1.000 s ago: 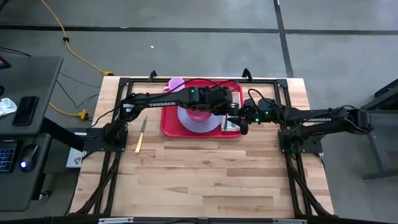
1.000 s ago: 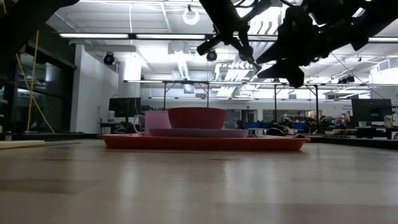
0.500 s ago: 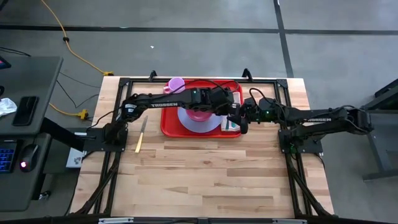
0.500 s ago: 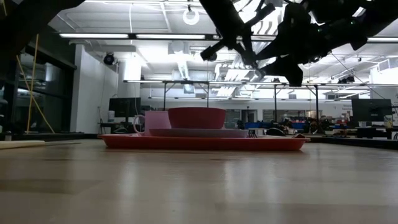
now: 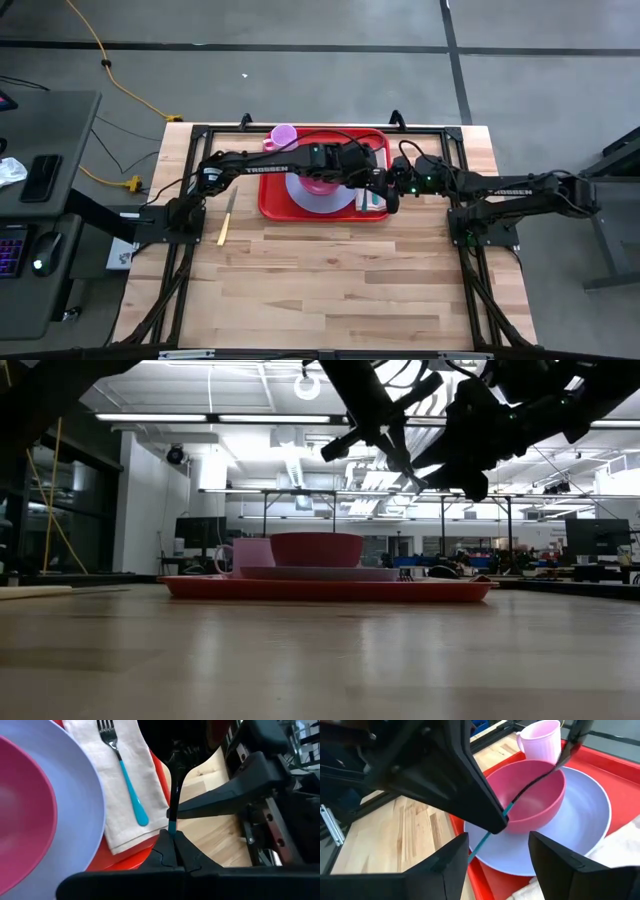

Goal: Set up tray
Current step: Put the blue spoon to the left of the blue fork on the brown napkin on the orange serving tray

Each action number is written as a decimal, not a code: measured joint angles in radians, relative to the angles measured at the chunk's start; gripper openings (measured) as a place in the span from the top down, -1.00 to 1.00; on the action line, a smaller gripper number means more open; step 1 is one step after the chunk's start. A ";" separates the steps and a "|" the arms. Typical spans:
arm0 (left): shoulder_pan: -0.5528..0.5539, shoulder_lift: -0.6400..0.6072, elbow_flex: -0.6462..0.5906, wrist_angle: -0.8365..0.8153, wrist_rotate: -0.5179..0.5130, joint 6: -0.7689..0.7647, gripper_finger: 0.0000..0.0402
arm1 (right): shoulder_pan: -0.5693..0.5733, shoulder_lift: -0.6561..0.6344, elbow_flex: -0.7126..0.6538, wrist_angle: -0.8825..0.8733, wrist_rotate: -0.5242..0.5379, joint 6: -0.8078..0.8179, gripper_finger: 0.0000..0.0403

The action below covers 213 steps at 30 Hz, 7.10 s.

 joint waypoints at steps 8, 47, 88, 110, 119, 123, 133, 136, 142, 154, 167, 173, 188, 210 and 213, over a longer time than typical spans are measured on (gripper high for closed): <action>0.000 0.000 0.000 0.001 -0.005 -0.002 0.97 | -0.007 0.000 0.000 0.000 -0.013 -0.008 0.13; -0.001 0.001 0.001 0.066 0.040 0.039 0.97 | -0.072 0.033 -0.001 -0.070 -0.093 0.047 0.08; 0.033 0.001 0.000 0.008 -0.060 0.036 0.97 | -0.101 0.100 0.000 0.111 -0.212 0.156 0.08; 0.033 0.001 0.000 -0.021 -0.066 -0.008 0.97 | -0.104 0.126 0.000 0.150 -0.177 0.079 0.14; 0.033 0.001 0.000 -0.016 -0.061 -0.015 0.97 | -0.104 0.126 0.000 0.149 -0.158 0.053 0.15; 0.032 0.001 0.000 -0.029 -0.057 -0.019 0.97 | -0.104 0.139 0.000 0.150 -0.164 0.049 0.17; 0.032 0.001 0.000 -0.038 -0.058 -0.022 0.97 | -0.104 0.159 0.000 0.179 -0.185 0.076 0.17; 0.032 0.001 0.000 -0.029 -0.056 -0.010 0.97 | -0.104 0.159 0.000 0.176 -0.198 0.083 0.16; 0.032 0.001 0.000 -0.023 -0.054 -0.010 0.97 | -0.104 0.159 0.000 0.185 -0.203 0.077 0.15; 0.032 0.001 0.000 -0.006 -0.053 -0.008 0.97 | -0.104 0.159 0.000 0.210 -0.219 0.052 0.28; 0.032 0.001 0.000 0.045 -0.029 -0.003 0.97 | -0.104 0.158 0.000 0.216 -0.212 0.019 0.71; 0.032 0.000 0.001 0.037 -0.029 0.012 0.97 | -0.105 0.159 -0.002 0.212 -0.189 -0.006 0.96; 0.039 0.000 0.002 0.033 -0.023 0.023 0.84 | -0.110 0.140 -0.002 0.203 -0.174 0.035 1.00; 0.069 0.001 -0.001 0.017 -0.016 0.040 0.24 | -0.178 0.120 0.000 0.129 -0.204 0.089 1.00; 0.080 0.001 -0.001 0.034 -0.003 0.048 0.18 | -0.189 0.120 0.000 0.125 -0.203 0.098 1.00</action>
